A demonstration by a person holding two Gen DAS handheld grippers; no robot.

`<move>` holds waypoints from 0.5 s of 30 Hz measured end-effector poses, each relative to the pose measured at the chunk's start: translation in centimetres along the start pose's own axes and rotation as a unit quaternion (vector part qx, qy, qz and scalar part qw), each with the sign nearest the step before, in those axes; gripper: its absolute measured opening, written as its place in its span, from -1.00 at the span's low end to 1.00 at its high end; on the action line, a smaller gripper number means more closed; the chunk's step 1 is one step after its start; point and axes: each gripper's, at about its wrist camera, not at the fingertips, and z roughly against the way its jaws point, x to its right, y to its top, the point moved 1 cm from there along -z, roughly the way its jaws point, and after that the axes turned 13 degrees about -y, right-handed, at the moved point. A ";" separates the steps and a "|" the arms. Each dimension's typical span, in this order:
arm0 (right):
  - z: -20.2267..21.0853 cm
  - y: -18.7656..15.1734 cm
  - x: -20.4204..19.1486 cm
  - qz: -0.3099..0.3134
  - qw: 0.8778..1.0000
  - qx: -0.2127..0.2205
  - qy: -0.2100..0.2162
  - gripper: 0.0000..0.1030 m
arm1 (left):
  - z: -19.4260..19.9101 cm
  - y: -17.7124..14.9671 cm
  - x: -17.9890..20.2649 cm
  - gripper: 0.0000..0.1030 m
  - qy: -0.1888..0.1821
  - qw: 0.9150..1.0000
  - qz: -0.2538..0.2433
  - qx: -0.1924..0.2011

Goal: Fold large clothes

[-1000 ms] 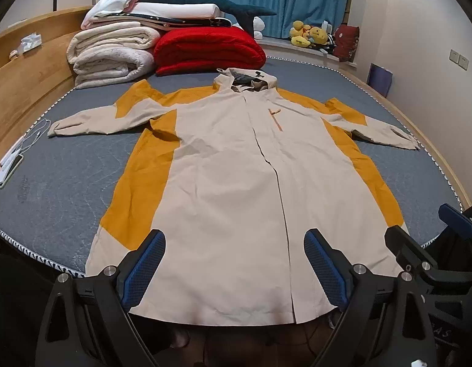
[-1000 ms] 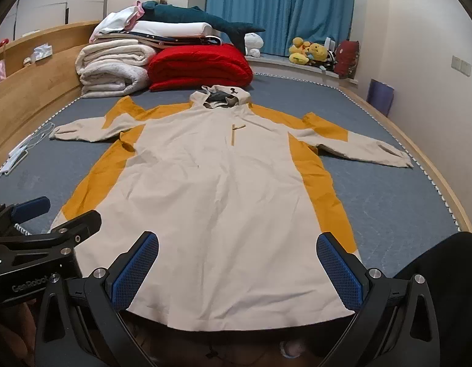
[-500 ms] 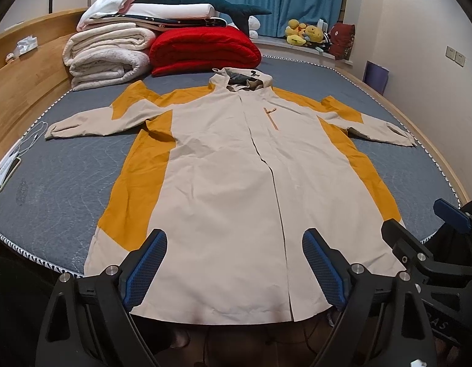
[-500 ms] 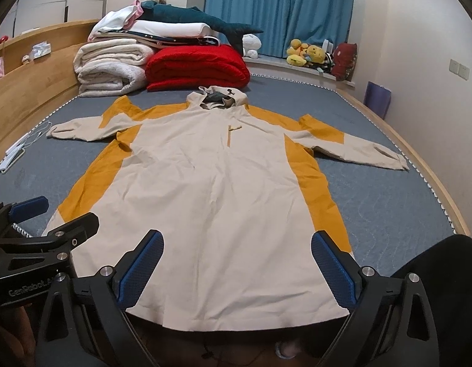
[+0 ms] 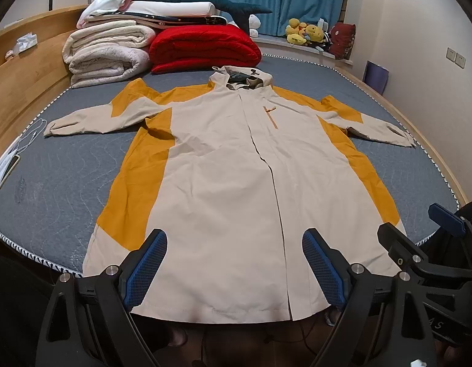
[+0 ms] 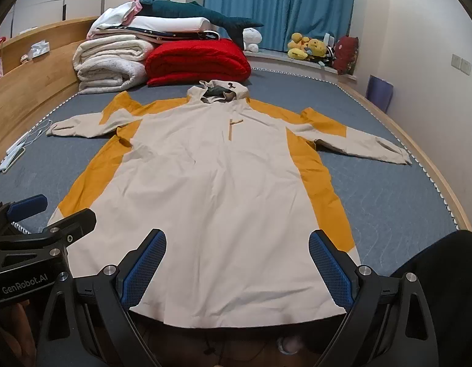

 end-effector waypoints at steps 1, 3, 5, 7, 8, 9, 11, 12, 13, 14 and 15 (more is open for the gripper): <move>0.0 0.0 0.0 0.000 1.000 -0.001 0.000 0.83 | 0.0 0.0 0.0 0.71 -0.001 1.000 0.000 0.001; -0.1 0.0 0.1 -0.002 1.000 -0.003 0.001 0.83 | 0.1 0.0 0.0 0.71 -0.001 1.000 -0.001 0.001; -0.1 0.0 0.1 -0.003 1.000 -0.003 0.001 0.83 | 0.1 -0.1 0.1 0.71 -0.001 1.000 -0.002 0.001; -0.1 0.0 0.1 -0.003 1.000 -0.004 0.002 0.83 | 0.1 -0.1 0.1 0.71 0.000 1.000 -0.001 0.002; -0.2 -0.1 0.1 -0.004 1.000 -0.004 0.002 0.82 | 0.1 -0.1 0.1 0.71 0.000 1.000 -0.001 0.002; -0.1 -0.1 0.1 -0.005 1.000 -0.003 0.002 0.81 | 0.1 -0.1 0.1 0.71 -0.001 1.000 -0.001 0.002; -0.2 -0.1 0.1 -0.003 1.000 -0.003 0.003 0.77 | 0.1 -0.1 0.1 0.71 0.000 1.000 -0.001 0.002; -0.2 -0.1 0.2 -0.003 1.000 -0.004 0.005 0.74 | 0.1 -0.1 0.1 0.71 -0.001 1.000 -0.001 0.001; -0.3 -0.2 0.1 -0.001 1.000 -0.004 0.007 0.73 | 0.1 -0.1 0.1 0.71 -0.001 1.000 -0.001 0.002; -0.2 -0.2 0.0 -0.001 1.000 -0.004 0.008 0.71 | 0.1 -0.1 0.2 0.71 -0.001 1.000 -0.001 0.002; -0.2 -0.3 0.0 0.000 1.000 -0.003 0.008 0.69 | 0.1 -0.1 0.2 0.71 -0.001 1.000 -0.002 0.002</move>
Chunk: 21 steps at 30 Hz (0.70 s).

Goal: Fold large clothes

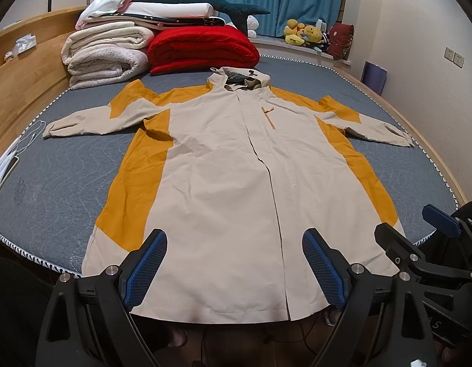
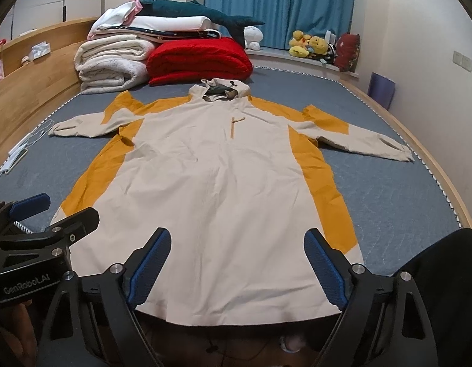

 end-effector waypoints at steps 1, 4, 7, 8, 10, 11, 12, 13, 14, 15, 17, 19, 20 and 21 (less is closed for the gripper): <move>0.0 -0.1 0.0 0.000 1.000 0.001 0.000 0.68 | -0.1 0.0 0.1 0.71 0.000 1.000 -0.001 0.000; 0.1 0.0 0.0 0.000 1.000 0.002 0.002 0.64 | -0.1 0.0 0.3 0.71 -0.002 1.000 -0.002 0.001; 0.2 0.0 0.0 -0.002 1.000 0.004 0.003 0.60 | 0.0 0.0 0.5 0.71 -0.003 1.000 -0.005 0.003; 0.2 0.0 0.0 -0.002 1.000 0.004 0.003 0.58 | 0.0 0.0 0.6 0.71 -0.003 1.000 -0.006 0.005; 0.2 0.2 0.1 -0.004 1.000 0.007 0.002 0.56 | 0.1 0.0 0.7 0.71 -0.003 1.000 -0.008 0.007; 0.2 0.4 0.3 -0.005 1.000 0.009 0.002 0.55 | 0.1 0.1 0.7 0.71 -0.003 1.000 -0.008 0.007; 0.3 0.5 0.4 -0.007 1.000 0.013 0.001 0.54 | 0.1 0.1 0.6 0.71 -0.003 1.000 -0.008 0.007; 0.3 0.7 0.5 -0.008 1.000 0.015 0.000 0.53 | 0.1 0.1 0.6 0.71 -0.004 1.000 -0.008 0.007; 0.3 0.8 0.6 -0.009 1.000 0.018 -0.002 0.52 | 0.0 0.1 0.6 0.71 -0.003 1.000 -0.008 0.007; 0.3 0.9 0.7 -0.010 1.000 0.020 -0.003 0.51 | 0.0 0.1 0.5 0.71 -0.003 1.000 -0.009 0.006; 0.3 1.1 0.9 -0.012 1.000 0.021 -0.003 0.50 | 0.0 0.2 0.6 0.71 -0.004 1.000 -0.009 0.005; 0.3 1.1 0.9 -0.013 1.000 0.020 -0.002 0.50 | -0.1 0.2 0.6 0.71 -0.004 1.000 -0.010 0.005; 0.3 1.1 0.9 -0.013 1.000 0.019 -0.002 0.50 | -0.1 0.2 0.6 0.71 -0.004 1.000 -0.011 0.005; 0.3 1.1 0.9 -0.011 1.000 0.020 -0.002 0.50 | -0.1 0.2 0.6 0.71 -0.004 1.000 -0.011 0.005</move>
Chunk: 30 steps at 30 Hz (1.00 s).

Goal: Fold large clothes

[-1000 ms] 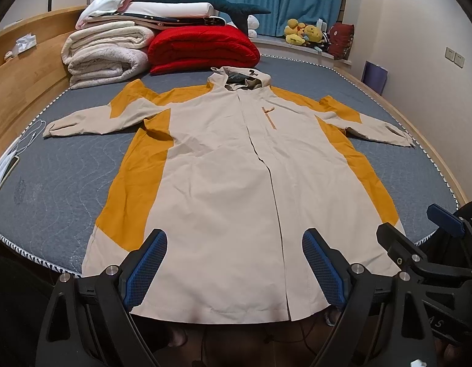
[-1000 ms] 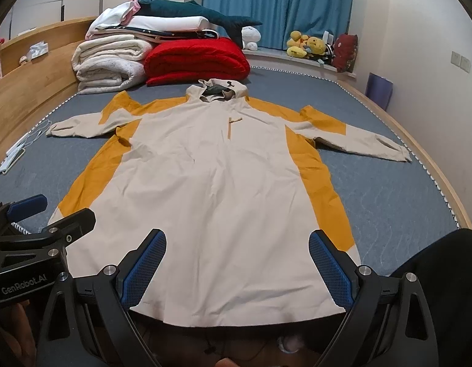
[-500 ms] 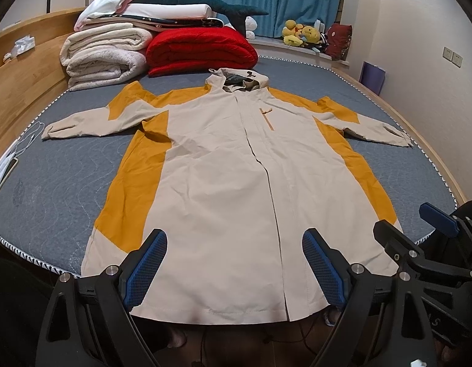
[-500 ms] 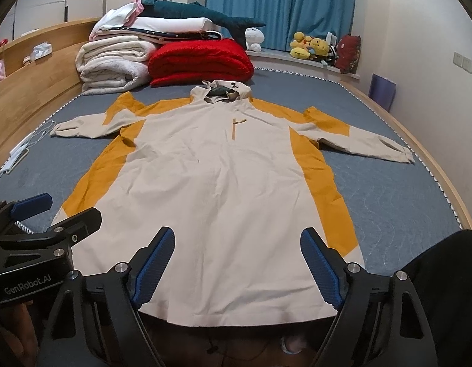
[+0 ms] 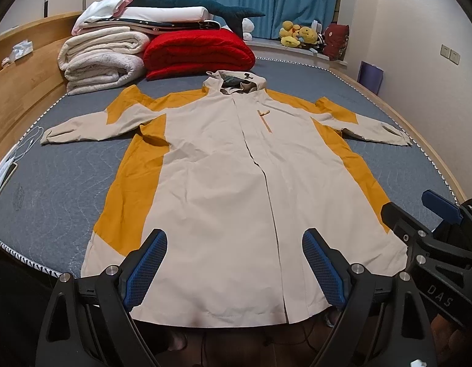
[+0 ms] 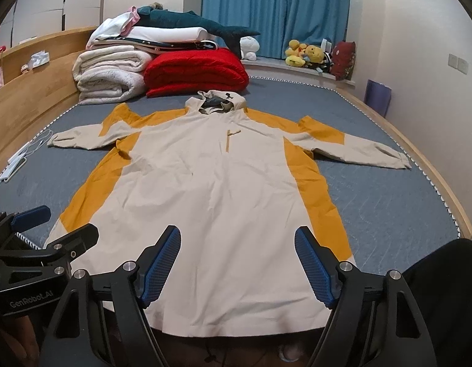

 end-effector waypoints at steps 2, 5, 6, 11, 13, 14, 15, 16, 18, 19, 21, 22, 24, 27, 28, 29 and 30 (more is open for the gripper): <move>0.0 0.0 0.0 0.003 1.000 0.001 0.001 0.50 | 0.0 0.0 0.0 0.71 0.000 1.000 0.000 -0.001; -0.1 -0.1 -0.1 0.007 1.000 0.002 0.001 0.50 | 0.0 0.0 0.0 0.71 0.002 1.000 -0.001 0.000; -0.1 -0.1 -0.1 0.007 1.000 0.002 0.002 0.50 | 0.0 0.1 0.0 0.71 0.004 1.000 -0.004 0.000; 0.0 0.4 0.1 -0.006 1.000 0.005 0.002 0.50 | 2.0 2.3 -0.3 0.54 0.024 1.000 -0.011 0.015; -0.1 1.0 0.5 -0.010 1.000 -0.003 0.002 0.50 | 3.5 4.2 -0.5 0.41 0.034 0.999 -0.014 0.027; -0.2 1.4 0.7 -0.011 1.000 -0.009 0.002 0.50 | 4.2 5.2 -0.7 0.37 0.034 0.999 -0.013 0.036; -0.3 2.0 0.9 -0.012 1.000 -0.014 0.003 0.50 | 4.8 6.2 -0.9 0.33 0.031 0.998 -0.014 0.047; -0.4 2.5 1.0 -0.013 1.000 -0.017 0.004 0.50 | 5.2 6.9 -1.1 0.25 0.030 0.998 -0.017 0.055; -0.6 3.8 1.3 -0.012 1.000 -0.016 -0.001 0.50 | 5.4 9.1 -1.4 0.07 0.029 0.996 -0.033 0.073; -0.8 4.4 1.5 -0.012 1.000 -0.017 -0.001 0.50 | 5.2 10.0 -1.6 -0.11 0.030 0.996 -0.039 0.078; -1.5 5.9 1.6 -0.012 1.000 -0.019 0.001 0.50 | 4.1 12.2 -2.4 -0.34 0.037 0.995 -0.049 0.083; -2.0 6.8 1.5 -0.012 1.000 -0.019 0.002 0.50 | 3.5 13.0 -2.8 -0.44 0.037 0.995 -0.049 0.084; -2.9 8.7 1.3 -0.009 1.000 -0.014 0.006 0.50 | 1.8 15.2 -4.2 -0.57 0.042 0.994 -0.051 0.085; -4.2 11.4 0.9 -0.005 1.000 -0.001 0.012 0.50 | -0.2 18.4 -6.6 -0.62 0.039 0.994 -0.049 0.088; -4.8 12.5 0.8 -0.003 1.000 0.006 0.014 0.50 | -1.0 19.5 -7.8 -0.64 0.037 0.995 -0.044 0.087; -5.6 13.8 0.5 -0.001 1.000 0.012 0.016 0.50 | -1.6 20.2 -8.8 -0.65 0.039 0.995 -0.037 0.083; -6.2 14.8 0.2 0.001 1.000 0.016 0.018 0.50 | -2.9 21.4 -11.0 -0.65 0.043 0.996 -0.019 0.075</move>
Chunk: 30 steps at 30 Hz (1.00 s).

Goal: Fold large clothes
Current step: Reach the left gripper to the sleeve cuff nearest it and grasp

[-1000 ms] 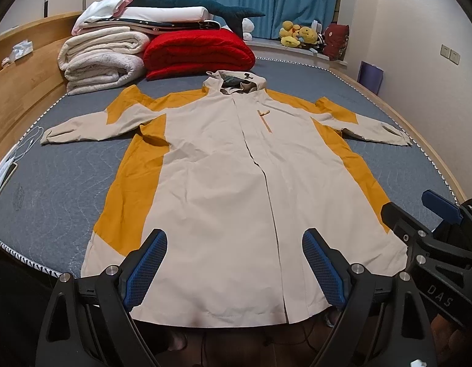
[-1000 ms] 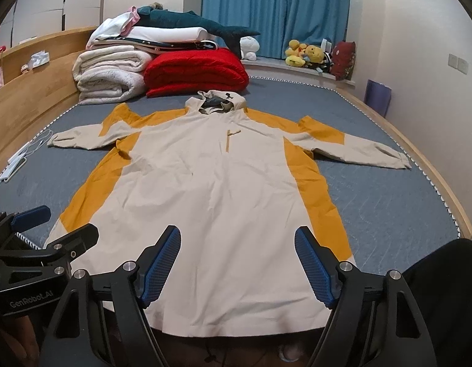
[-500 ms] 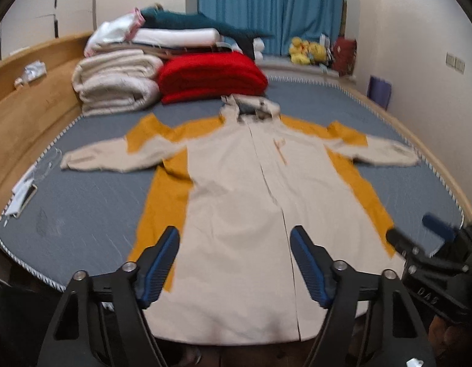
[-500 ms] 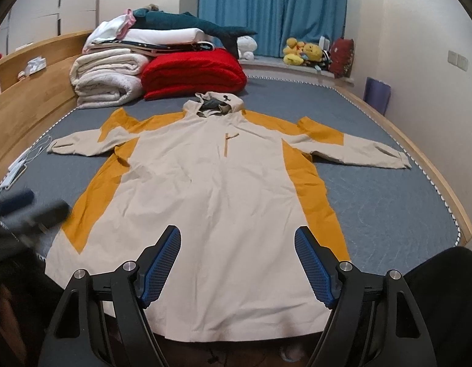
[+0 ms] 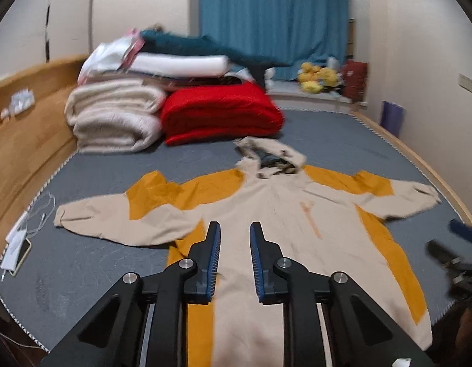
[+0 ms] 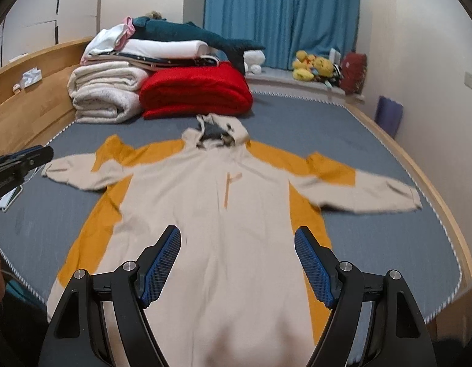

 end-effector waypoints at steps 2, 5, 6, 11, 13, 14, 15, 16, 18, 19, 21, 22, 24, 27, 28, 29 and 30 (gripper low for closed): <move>-1.9 2.9 -0.6 0.006 1.000 0.013 0.008 0.50 | -2.7 0.9 -3.5 -0.66 0.016 0.999 0.024 -0.016; -4.5 7.3 -1.6 0.018 0.999 0.038 0.023 0.50 | -7.0 1.1 -8.4 -0.66 0.055 0.997 0.027 -0.046; -5.6 8.6 -1.9 0.019 0.998 0.041 0.033 0.50 | -8.5 0.8 -10.2 -0.66 0.063 0.996 0.035 -0.058; -10.1 11.4 -3.6 0.029 0.994 0.062 0.090 0.31 | -13.1 -1.8 -18.7 -0.66 0.076 0.987 0.114 -0.081; -12.6 10.8 -4.4 0.031 0.994 0.036 0.094 0.20 | -14.2 -2.3 -22.5 -0.66 0.077 0.981 0.158 -0.081; -13.4 10.5 -4.8 0.029 0.994 0.019 0.104 0.11 | -14.7 -2.6 -24.5 -0.66 0.073 0.978 0.179 -0.075; -14.7 10.6 -5.0 0.023 0.993 -0.003 0.119 0.07 | -15.1 -2.7 -26.4 -0.66 0.079 0.976 0.189 -0.069; -15.8 10.8 -5.1 0.021 0.992 -0.011 0.121 0.06 | -15.4 -2.9 -27.9 -0.66 0.090 0.974 0.195 -0.066; -16.9 11.3 -5.0 0.018 0.994 -0.003 0.112 0.06 | -16.1 -3.7 -31.7 -0.66 0.112 0.967 0.218 -0.064; -17.4 11.6 -4.8 0.013 0.994 0.005 0.107 0.06 | -16.3 -4.1 -33.0 -0.65 0.119 0.964 0.228 -0.064; -18.2 12.1 -4.5 0.006 0.995 0.018 0.094 0.06 | -16.8 -5.5 -36.8 -0.65 0.140 0.955 0.255 -0.062; -18.6 12.3 -4.3 0.001 0.996 0.024 0.085 0.06 | -16.9 -6.0 -38.2 -0.65 0.144 0.952 0.265 -0.060; -19.3 12.6 -3.9 -0.012 0.997 0.030 0.074 -0.02 | -17.2 -7.0 -40.9 -0.65 0.152 0.944 0.287 -0.057; -20.5 12.5 -4.0 0.001 0.998 0.027 0.060 -0.14 | -16.5 -8.4 -45.0 -0.54 0.158 0.929 0.333 -0.036; -20.9 12.4 -4.0 0.005 0.998 0.022 0.058 -0.16 | -16.3 -8.8 -46.1 -0.41 0.160 0.923 0.349 -0.030; -21.3 12.2 -4.1 0.008 0.998 0.017 0.056 -0.17 | -16.1 -9.1 -47.2 -0.35 0.163 0.916 0.367 -0.023; -21.8 12.0 -4.2 0.012 0.998 0.010 0.054 -0.18 | -15.8 -9.6 -48.3 -0.28 0.162 0.908 0.385 -0.014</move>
